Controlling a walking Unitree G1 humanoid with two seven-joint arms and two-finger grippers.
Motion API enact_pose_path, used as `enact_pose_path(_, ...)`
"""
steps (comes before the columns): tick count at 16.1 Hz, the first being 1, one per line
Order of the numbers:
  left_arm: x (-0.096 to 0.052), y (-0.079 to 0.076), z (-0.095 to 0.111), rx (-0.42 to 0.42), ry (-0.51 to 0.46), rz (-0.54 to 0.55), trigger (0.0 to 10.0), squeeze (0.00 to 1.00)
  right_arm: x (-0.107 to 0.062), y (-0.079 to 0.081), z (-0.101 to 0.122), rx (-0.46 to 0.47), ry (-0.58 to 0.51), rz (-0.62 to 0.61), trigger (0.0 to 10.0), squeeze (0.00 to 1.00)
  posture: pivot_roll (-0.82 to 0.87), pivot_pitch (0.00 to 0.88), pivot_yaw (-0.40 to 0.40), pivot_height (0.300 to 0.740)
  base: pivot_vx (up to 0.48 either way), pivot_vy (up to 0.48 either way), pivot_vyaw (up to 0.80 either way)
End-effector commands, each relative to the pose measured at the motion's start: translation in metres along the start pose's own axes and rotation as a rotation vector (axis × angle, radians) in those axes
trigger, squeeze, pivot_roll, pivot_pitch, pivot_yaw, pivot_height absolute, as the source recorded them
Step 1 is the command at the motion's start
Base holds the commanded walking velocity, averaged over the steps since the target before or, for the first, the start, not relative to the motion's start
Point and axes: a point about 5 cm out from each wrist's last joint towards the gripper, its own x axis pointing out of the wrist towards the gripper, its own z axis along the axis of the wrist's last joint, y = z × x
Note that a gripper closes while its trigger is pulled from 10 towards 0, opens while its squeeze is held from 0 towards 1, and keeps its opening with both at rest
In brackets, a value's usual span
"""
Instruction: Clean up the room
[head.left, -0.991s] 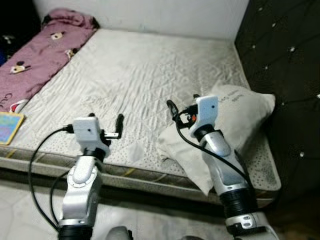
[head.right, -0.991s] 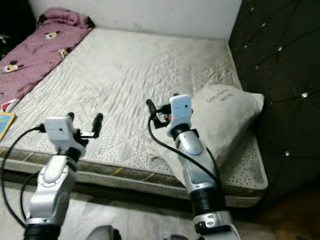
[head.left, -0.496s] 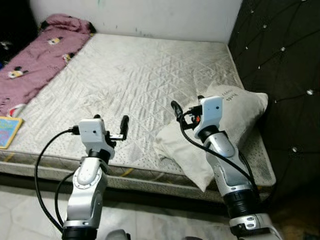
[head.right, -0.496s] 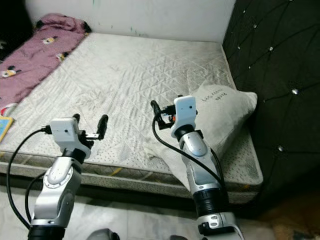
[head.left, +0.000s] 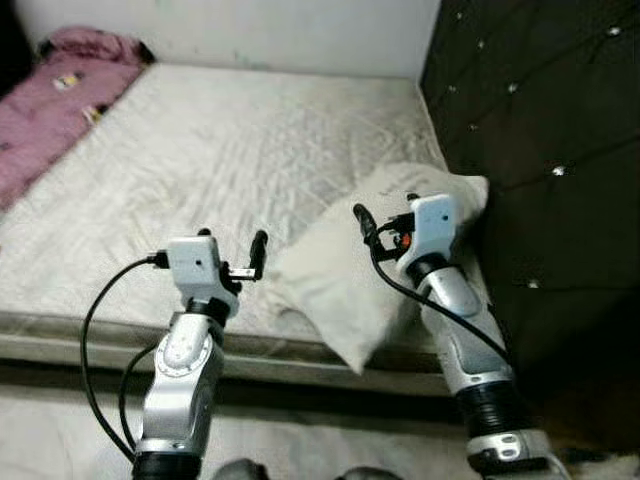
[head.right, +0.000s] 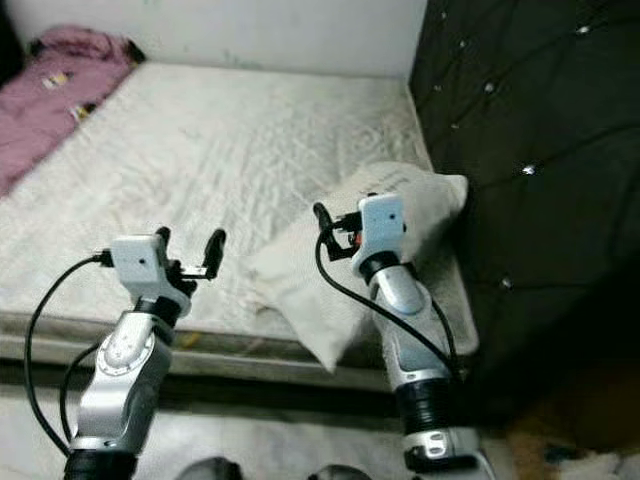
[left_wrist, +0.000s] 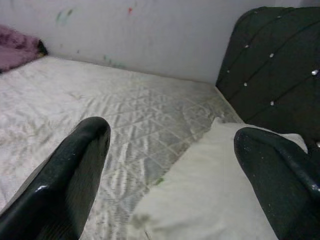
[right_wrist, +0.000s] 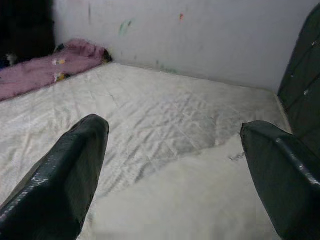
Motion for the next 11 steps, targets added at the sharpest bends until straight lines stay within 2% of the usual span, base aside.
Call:
enact_pose_path(1, -0.0001, 0.0048, 0.0017, 0.015, -0.003, 0.025, 10.0, 0.00, 0.0018, 0.0031, 0.0047, -0.005, -0.017, 0.011, 10.0, 0.00, -0.08, 0.000, -0.019, 0.740, 0.000, 0.000, 0.00)
enact_pose_path(4, 0.0000, 0.0055, 0.0015, -0.012, -0.006, 0.020, 10.0, 0.00, 0.0021, 0.0007, 0.0024, -0.004, -0.003, -0.010, 10.0, 0.00, -0.08, 0.000, -0.018, 0.740, 0.000, 0.000, 0.00)
enact_pose_path(7, 0.0027, 0.0090, 0.0036, 0.074, -0.019, 0.058, 10.0, 0.00, 0.0029, -0.0054, 0.0013, 0.011, 0.011, -0.063, 10.0, 0.00, -0.08, 0.000, -0.013, 0.740, 0.000, 0.000, 0.00)
enact_pose_path(8, 0.0035, 0.0114, 0.0022, 0.055, -0.009, 0.069, 10.0, 0.00, 0.0030, -0.0053, 0.0004, 0.002, 0.020, -0.079, 10.0, 0.00, -0.08, 0.000, -0.013, 0.740, 0.000, 0.000, 0.00)
enact_pose_path(9, 0.0035, 0.0121, 0.0016, 0.029, -0.003, 0.059, 10.0, 0.00, 0.0031, -0.0037, -0.0001, -0.017, 0.014, -0.074, 10.0, 0.00, -0.08, 0.000, -0.013, 0.740, 0.000, 0.000, 0.00)
enact_pose_path(11, 0.0014, 0.0096, 0.0037, 0.032, -0.018, 0.020, 10.0, 0.00, 0.0020, 0.0028, 0.0008, -0.014, -0.006, -0.011, 10.0, 0.00, -0.08, 0.000, -0.011, 0.740, 0.000, 0.000, 0.00)
